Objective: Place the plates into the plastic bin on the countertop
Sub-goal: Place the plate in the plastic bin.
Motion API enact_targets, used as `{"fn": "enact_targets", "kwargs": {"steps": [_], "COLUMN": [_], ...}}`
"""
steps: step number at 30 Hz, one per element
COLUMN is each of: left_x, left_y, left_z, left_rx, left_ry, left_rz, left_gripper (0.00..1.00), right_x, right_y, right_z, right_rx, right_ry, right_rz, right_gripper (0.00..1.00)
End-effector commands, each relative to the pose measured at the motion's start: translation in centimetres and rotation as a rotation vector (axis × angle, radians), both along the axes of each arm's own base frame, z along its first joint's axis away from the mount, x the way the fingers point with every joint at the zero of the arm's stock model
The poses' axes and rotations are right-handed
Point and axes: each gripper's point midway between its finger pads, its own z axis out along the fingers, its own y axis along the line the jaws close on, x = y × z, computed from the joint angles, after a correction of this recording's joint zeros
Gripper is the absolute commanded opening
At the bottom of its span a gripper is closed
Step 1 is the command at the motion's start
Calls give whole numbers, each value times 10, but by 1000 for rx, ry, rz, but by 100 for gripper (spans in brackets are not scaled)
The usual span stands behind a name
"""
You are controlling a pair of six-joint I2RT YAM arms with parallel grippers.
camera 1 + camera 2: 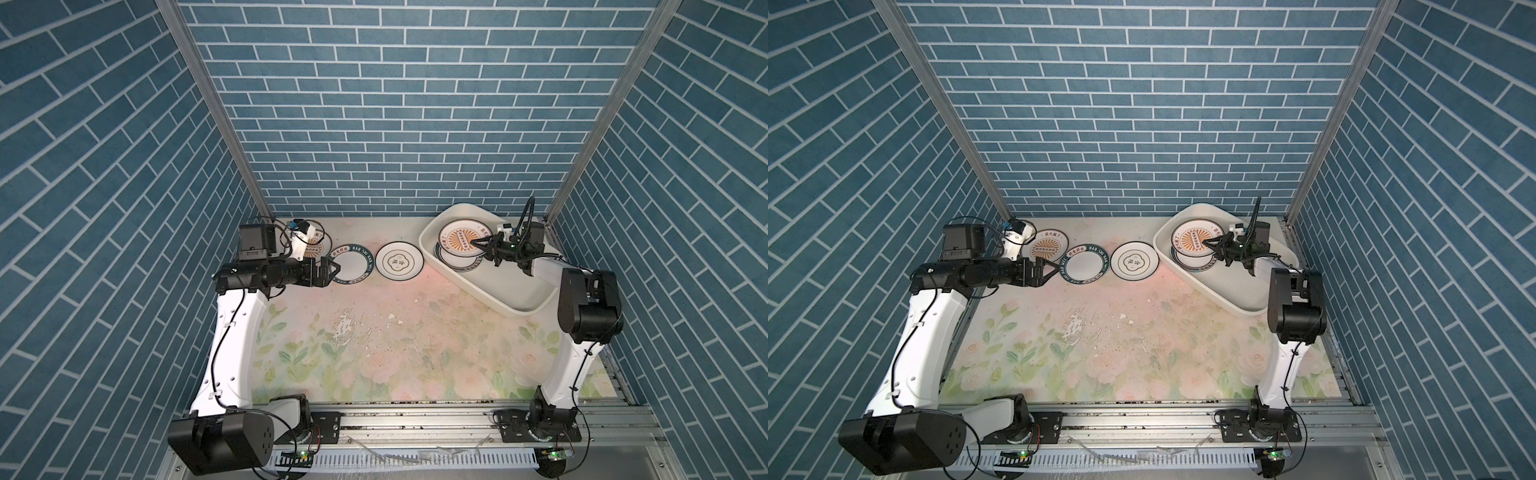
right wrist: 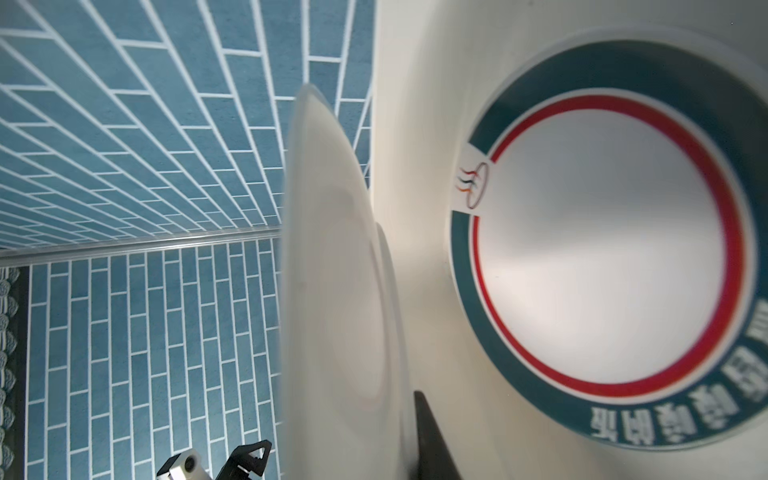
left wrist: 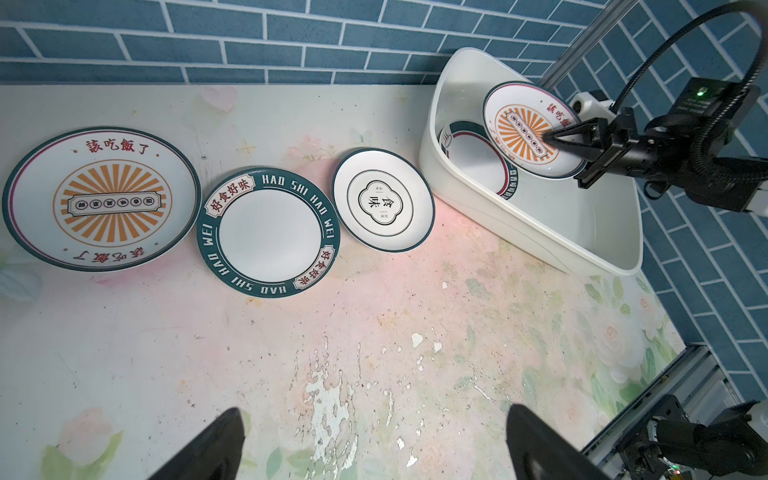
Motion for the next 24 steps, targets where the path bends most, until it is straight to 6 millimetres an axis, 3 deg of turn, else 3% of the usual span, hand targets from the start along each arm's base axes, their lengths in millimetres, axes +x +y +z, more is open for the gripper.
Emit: {"fn": "enact_targets", "kwargs": {"steps": [1, 14, 24], "left_x": [2, 4, 3], "left_y": [-1, -1, -1], "left_z": [7, 4, 2], "left_rx": [17, 19, 17], "left_ry": [-39, -51, -53], "left_rz": [-14, -17, -16], "left_gripper": [100, 100, 100], "right_x": [3, -11, -8], "right_y": [-4, -17, -22], "right_z": [-7, -53, -59], "right_rx": [-5, -197, -249], "right_ry": [-44, 79, 109], "right_rz": [25, 45, 38], "right_gripper": [16, 16, 20]}}
